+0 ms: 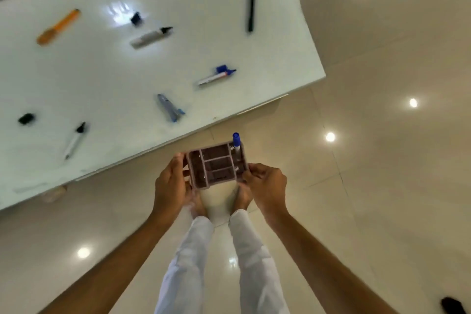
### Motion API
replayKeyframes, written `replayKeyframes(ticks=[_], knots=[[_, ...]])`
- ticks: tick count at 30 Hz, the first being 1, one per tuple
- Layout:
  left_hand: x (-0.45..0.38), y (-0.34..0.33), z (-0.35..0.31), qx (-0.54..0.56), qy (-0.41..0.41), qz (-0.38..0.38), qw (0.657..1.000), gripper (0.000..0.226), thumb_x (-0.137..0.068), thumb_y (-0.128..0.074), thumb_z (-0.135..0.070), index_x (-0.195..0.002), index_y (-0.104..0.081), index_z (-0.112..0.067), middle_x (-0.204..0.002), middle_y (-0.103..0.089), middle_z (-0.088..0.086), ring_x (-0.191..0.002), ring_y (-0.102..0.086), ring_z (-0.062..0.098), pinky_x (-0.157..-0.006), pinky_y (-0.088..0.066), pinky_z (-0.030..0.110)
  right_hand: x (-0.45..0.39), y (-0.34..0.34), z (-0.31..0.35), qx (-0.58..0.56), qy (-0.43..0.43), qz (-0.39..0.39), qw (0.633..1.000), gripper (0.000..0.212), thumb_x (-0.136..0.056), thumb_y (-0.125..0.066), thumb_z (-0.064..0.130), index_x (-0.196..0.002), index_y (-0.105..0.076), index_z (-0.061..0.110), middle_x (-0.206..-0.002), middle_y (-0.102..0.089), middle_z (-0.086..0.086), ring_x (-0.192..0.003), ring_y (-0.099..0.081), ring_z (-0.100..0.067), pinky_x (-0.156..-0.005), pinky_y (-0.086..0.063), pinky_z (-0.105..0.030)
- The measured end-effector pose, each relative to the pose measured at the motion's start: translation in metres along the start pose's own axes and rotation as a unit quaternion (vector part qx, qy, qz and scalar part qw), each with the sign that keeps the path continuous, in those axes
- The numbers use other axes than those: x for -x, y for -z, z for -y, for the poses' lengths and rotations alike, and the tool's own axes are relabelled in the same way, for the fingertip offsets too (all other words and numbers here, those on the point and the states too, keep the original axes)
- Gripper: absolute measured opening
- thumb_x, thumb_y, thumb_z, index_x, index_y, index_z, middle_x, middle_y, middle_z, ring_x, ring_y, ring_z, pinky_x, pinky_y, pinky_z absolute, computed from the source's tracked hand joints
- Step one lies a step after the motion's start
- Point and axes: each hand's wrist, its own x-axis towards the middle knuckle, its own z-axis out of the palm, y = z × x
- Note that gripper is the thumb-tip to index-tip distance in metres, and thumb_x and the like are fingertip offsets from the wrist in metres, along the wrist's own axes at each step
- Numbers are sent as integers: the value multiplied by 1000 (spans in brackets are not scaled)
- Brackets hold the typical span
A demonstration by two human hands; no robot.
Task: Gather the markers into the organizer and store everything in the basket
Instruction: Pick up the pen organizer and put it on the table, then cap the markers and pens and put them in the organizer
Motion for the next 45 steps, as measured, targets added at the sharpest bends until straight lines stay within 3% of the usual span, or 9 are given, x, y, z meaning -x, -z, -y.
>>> replayKeyframes(ticks=[4,14,18,21,23,34,40,43,45], knots=[[8,68,-17,76,3,-20,997,49,-103,-28,-66,-120,-68,-42,-118,-75,-9,-112,-71,16,-93,-57,39,26,-41,44,-30,5,39,999,17,-86,-85,19,-101,-84,12,-78,-82,-3,-73,-81,-18,-75,-66,-35],[-28,186,-72,179,10,-37,983,61,-108,-17,-59,-144,-58,-32,-135,-67,-10,-132,-59,13,-113,-45,43,24,-149,159,29,66,105,992,11,-93,-76,15,-100,-84,15,-82,-82,-4,-77,-79,-26,-79,-67,-42],[-67,194,-95,175,18,-38,984,61,-103,-16,-69,-140,-58,-45,-141,-64,-11,-136,-55,11,-116,-41,46,-11,-180,181,24,73,102,992,13,-97,-72,16,-105,-82,17,-90,-82,-1,-82,-79,-16,-83,-66,-32],[-96,191,-108,164,42,-33,985,58,-85,-18,-88,-114,-63,-66,-139,-66,-12,-133,-57,13,-119,-38,50,-39,-197,193,17,61,95,993,16,-97,-71,13,-107,-82,20,-92,-82,3,-86,-79,-13,-86,-64,-27],[-122,187,-114,163,61,-47,984,63,-80,-21,-91,-114,-65,-62,-140,-65,-9,-132,-57,16,-119,-37,53,-61,-207,201,35,61,94,993,21,-97,-70,12,-111,-82,21,-95,-82,6,-87,-78,-9,-90,-63,-27],[-199,181,-118,193,93,-25,977,64,-108,-16,-59,-152,-49,-27,-155,-54,0,-144,-48,22,-123,-31,55,-138,-241,205,27,-13,125,992,29,-100,-65,7,-125,-76,17,-113,-78,3,-100,-74,-14,-97,-60,-31],[-213,193,-103,199,100,-8,975,54,-110,-25,-52,-148,-54,-26,-150,-58,-2,-139,-53,18,-117,-37,51,-141,-238,188,-25,-11,71,997,27,-99,-63,8,-120,-78,15,-110,-80,-4,-98,-77,-21,-92,-63,-33],[-217,204,-94,180,105,-6,978,42,-108,-44,-42,-145,-58,-26,-147,-60,-5,-136,-55,16,-114,-43,46,-134,-234,174,121,47,-30,991,27,-99,-66,21,-123,-74,13,-114,-78,-4,-103,-75,-22,-97,-61,-39],[-219,210,-87,164,91,-2,982,42,-108,-48,-36,-147,-56,-26,-149,-58,-5,-137,-54,16,-112,-45,43,-125,-230,162,265,86,-12,960,42,-97,-70,35,-133,-64,14,-128,-72,-4,-117,-67,-22,-98,-57,-39]])
